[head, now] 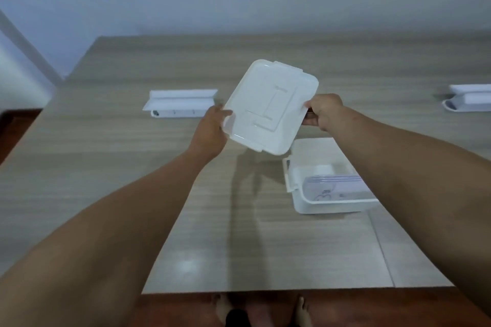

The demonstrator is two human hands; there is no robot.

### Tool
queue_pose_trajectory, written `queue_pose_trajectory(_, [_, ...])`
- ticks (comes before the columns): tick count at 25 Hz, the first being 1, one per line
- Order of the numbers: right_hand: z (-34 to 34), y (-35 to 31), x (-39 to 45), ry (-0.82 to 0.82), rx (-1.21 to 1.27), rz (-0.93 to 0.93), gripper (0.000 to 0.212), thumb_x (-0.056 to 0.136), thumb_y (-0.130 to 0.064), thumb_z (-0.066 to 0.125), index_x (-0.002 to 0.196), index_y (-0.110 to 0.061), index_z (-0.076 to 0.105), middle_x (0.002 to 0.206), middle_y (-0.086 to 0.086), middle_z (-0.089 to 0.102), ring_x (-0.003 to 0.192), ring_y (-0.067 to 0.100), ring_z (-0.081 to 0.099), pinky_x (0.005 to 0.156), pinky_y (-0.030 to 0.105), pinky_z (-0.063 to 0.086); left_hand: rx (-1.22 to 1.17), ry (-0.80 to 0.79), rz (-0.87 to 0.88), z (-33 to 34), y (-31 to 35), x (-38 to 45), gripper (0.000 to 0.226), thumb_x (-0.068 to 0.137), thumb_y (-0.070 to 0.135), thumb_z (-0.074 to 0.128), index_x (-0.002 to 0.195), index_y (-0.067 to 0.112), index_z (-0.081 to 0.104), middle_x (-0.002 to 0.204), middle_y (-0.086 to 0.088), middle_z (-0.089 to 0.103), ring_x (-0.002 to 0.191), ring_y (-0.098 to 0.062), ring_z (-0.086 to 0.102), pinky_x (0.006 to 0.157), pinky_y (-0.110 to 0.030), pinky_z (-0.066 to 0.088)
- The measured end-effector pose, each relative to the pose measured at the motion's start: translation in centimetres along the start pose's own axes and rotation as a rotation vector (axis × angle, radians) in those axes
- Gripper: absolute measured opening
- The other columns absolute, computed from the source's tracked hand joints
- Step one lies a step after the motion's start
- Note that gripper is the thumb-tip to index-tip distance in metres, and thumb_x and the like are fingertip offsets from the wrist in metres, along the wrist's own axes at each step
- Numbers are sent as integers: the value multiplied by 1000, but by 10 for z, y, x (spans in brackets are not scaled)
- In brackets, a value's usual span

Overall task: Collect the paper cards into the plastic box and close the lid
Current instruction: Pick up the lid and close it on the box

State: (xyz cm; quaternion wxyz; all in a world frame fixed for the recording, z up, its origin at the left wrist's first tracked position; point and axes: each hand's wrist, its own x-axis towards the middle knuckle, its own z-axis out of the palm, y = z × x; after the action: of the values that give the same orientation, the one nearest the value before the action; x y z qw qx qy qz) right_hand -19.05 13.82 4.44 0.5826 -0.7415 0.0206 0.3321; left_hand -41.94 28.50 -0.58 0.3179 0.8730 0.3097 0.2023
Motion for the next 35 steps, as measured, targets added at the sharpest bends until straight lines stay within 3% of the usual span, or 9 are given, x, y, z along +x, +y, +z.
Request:
queue_pose_trajectory(3, [-73,-19,-5,64,116,-19,34,79,17,42,101,2,65,92,17,73,78,32,73,45,39,58,48,-44,301,28,49,3,64,64,-16,36,116,6,66,140,-17,54,133,-31,49,111,-46,39])
queue_pose_trajectory(6, [-134,-22,-11,73,205,-21,31,83,16,43,102,1,62,87,16,70,73,29,72,42,38,57,193,-62,424,56,116,0,48,70,-9,62,114,8,69,128,-13,65,123,-29,58,110,-44,38])
queue_pose_trajectory(9, [-182,-19,-20,-18,268,-21,8,94,2,49,93,-2,56,79,12,61,59,23,67,36,31,55,165,53,484,88,174,-7,22,76,8,73,98,9,75,99,-12,77,92,-30,72,86,-34,50])
queue_pose_trajectory(12, [-230,-15,-17,3,234,-73,15,92,-21,60,92,-6,57,87,12,57,67,24,61,49,37,59,28,124,269,108,217,-10,18,86,23,67,94,7,70,79,-10,72,73,-26,65,62,-26,40])
queue_pose_trajectory(18, [-278,15,-8,54,-176,-158,52,84,-46,65,122,-14,57,119,1,56,109,25,57,91,46,52,-438,-38,-137,104,236,-15,29,84,23,69,109,10,65,99,-4,69,89,-21,66,72,-28,52])
queue_pose_trajectory(24, [-268,40,-3,26,-289,-304,34,85,-28,71,104,0,70,93,14,69,80,28,67,67,38,58,-407,-31,-376,122,193,-34,47,90,34,61,130,10,55,123,-7,65,109,-27,62,82,-35,49])
queue_pose_trajectory(30, [-267,56,5,146,-478,-310,44,79,-35,73,86,9,69,83,24,72,76,38,70,68,43,60,-34,-28,-488,148,181,-43,39,89,34,59,86,-5,64,92,-25,66,95,-40,64,69,-37,43])
queue_pose_trajectory(33, [-251,87,18,100,-609,-268,38,85,-36,66,79,1,69,80,15,69,77,31,64,62,29,45,46,-54,-537,162,155,-50,41,86,32,61,105,-5,67,112,-25,67,102,-40,65,81,-39,51])
queue_pose_trajectory(35, [-239,119,32,20,-688,-208,32,89,-37,61,93,-6,72,95,12,71,90,30,65,69,30,47,37,-81,-625,179,128,-58,46,88,32,61,124,4,62,128,-17,63,116,-35,61,93,-36,48])
